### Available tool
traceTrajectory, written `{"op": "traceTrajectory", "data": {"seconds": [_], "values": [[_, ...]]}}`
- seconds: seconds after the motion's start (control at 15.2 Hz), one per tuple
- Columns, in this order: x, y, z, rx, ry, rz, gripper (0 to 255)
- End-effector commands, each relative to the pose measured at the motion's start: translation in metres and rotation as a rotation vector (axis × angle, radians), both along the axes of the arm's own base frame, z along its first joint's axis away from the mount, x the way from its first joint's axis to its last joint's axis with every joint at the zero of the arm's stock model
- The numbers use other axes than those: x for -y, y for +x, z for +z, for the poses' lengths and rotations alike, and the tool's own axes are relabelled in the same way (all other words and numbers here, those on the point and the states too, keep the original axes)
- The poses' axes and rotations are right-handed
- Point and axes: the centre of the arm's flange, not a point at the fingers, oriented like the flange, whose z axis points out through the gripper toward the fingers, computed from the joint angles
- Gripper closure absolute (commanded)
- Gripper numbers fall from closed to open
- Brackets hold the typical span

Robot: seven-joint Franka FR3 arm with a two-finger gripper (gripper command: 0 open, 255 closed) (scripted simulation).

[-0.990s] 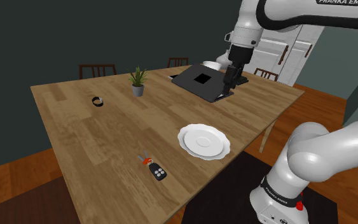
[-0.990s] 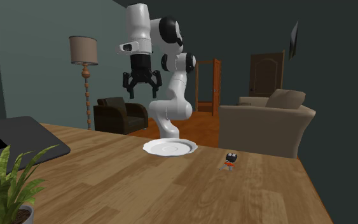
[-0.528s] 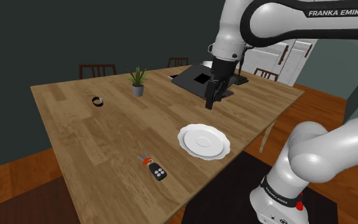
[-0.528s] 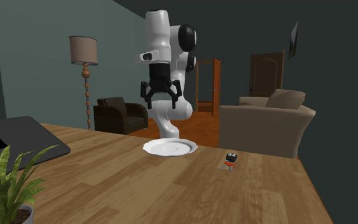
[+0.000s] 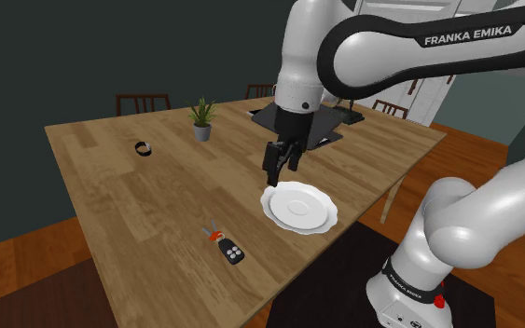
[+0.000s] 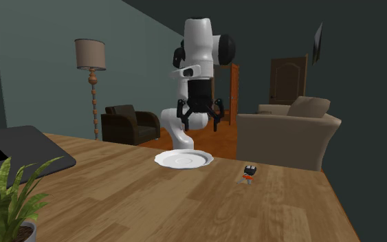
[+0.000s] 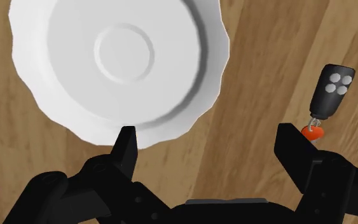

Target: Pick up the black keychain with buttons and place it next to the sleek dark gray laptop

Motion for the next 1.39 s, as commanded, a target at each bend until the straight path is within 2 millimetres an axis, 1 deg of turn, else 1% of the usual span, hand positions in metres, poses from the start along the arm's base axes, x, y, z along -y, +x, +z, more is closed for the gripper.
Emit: {"op": "traceTrajectory", "data": {"seconds": [0.0, 0.73, 0.79, 1.19, 1.25, 1.32], "values": [[-0.024, 0.000, -0.011, -0.003, -0.001, -0.006, 0], [-0.157, 0.023, -0.067, -0.020, -0.012, -0.032, 0], [-0.158, 0.023, -0.068, -0.021, -0.012, -0.033, 0], [-0.159, 0.022, -0.099, -0.021, -0.012, -0.033, 0], [-0.159, 0.021, -0.108, -0.021, -0.012, -0.033, 0], [-0.159, 0.021, -0.108, -0.021, -0.012, -0.033, 0]]}}
